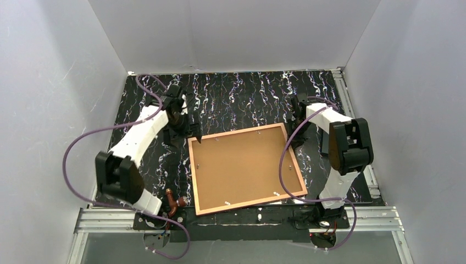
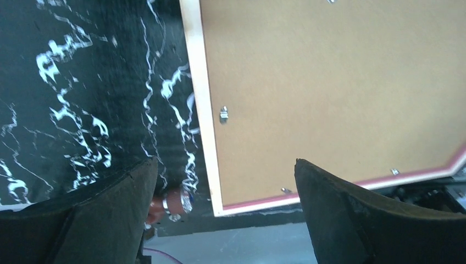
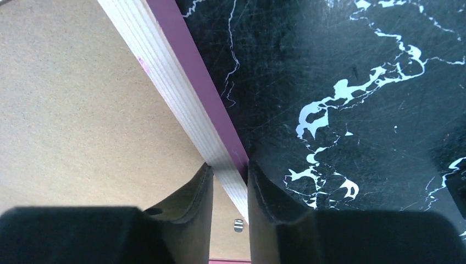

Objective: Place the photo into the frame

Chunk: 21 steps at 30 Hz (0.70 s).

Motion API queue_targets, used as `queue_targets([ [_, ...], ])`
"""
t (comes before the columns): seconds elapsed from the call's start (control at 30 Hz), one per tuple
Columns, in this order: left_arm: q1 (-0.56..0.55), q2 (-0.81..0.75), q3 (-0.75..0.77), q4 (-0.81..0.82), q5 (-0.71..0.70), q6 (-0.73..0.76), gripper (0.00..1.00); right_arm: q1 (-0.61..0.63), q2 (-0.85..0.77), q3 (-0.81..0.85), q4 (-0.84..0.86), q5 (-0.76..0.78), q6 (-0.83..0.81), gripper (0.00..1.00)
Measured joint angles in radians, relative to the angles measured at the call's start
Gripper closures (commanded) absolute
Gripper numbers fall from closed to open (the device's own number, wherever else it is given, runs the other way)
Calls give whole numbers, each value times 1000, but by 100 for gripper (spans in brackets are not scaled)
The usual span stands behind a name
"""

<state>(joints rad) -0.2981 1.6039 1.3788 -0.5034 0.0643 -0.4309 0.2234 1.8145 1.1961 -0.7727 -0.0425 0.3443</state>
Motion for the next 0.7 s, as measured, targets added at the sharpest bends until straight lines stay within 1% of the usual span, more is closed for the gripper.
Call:
queue_targets([
  [0.03, 0, -45, -21, 1, 14, -4, 3, -1, 9, 12, -6, -5, -10, 86],
  [0.17, 0, -190, -114, 8, 64, -26, 2, 3, 30, 43, -31, -25, -61, 96],
  [0.3, 0, -241, -201, 17, 80, -35, 2, 10, 61, 84, -39, -50, -49, 97],
  [0.43, 0, -245, -266, 28, 80, -39, 2, 3, 105, 148, -39, -39, -10, 95],
  [0.53, 1, -241, -298, 31, 73, -38, 2, 0, 139, 203, -42, -20, -25, 94],
  [0.6, 1, -231, -303, 32, 58, -37, 2, 0, 155, 227, -49, -10, -37, 91],
  [0.67, 1, -211, -304, 37, 38, -34, 2, 1, 170, 251, -55, -5, -51, 69],
  [0.7, 2, -201, -304, 39, 27, -33, 2, 0, 173, 258, -56, -1, -56, 60],
])
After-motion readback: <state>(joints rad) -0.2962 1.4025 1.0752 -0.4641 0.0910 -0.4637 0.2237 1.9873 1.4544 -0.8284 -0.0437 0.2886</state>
